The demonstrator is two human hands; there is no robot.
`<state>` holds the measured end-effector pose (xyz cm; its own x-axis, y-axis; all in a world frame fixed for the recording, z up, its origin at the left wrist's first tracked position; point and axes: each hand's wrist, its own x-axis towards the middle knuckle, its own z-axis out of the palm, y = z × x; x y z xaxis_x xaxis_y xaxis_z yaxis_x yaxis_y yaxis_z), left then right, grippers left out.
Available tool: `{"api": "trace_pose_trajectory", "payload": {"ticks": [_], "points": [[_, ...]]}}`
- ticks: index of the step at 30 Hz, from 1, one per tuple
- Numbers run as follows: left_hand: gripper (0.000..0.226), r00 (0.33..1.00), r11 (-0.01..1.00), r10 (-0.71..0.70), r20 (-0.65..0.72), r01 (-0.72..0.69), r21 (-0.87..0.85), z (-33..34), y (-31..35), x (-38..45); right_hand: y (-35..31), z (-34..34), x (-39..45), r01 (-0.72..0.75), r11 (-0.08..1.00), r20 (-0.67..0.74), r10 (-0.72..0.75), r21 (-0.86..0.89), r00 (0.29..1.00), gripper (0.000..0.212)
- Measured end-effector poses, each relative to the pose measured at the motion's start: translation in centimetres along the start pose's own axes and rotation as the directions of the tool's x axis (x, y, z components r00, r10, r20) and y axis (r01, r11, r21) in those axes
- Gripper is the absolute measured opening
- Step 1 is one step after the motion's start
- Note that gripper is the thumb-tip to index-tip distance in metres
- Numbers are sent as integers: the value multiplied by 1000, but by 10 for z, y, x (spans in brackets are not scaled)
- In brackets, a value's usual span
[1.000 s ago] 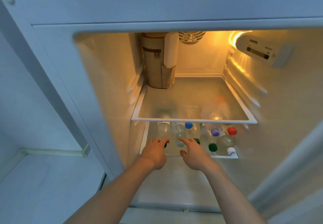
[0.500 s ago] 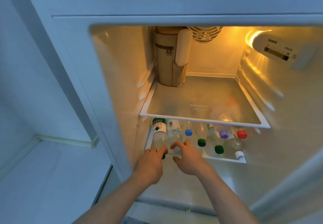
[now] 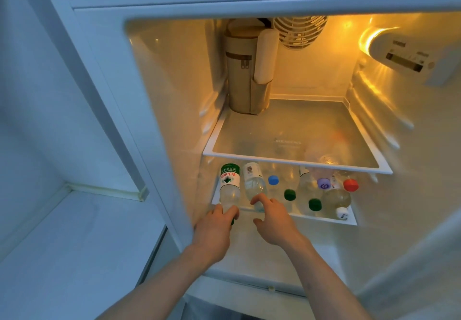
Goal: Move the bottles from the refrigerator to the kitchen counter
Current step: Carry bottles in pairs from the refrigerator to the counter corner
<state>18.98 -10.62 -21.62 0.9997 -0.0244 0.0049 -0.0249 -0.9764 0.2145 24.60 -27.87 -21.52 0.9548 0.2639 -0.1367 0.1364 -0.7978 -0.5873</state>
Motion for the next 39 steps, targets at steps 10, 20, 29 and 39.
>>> {"api": "trace_pose_trajectory", "payload": {"ticks": [10, 20, 29, 39], "points": [[14, 978, 998, -6, -207, -7, -62, -36, 5, -41, 1, 6, -31, 126, 954, -283, -46, 272, 958, 23], [6, 925, 989, -52, -376, -4, -146, -97, -10, -110, -40, -28, -67, 237, 943, -486, -98, 234, 868, 9], [4, 947, 984, -117, -299, 71, -162, -90, -29, -218, -57, -33, -118, 280, 955, -448, -209, 97, 869, 7], [8, 933, 961, -244, -266, 195, -196, -93, -42, -328, -77, -7, -197, 363, 931, -202, -349, 31, 915, 8]]}}
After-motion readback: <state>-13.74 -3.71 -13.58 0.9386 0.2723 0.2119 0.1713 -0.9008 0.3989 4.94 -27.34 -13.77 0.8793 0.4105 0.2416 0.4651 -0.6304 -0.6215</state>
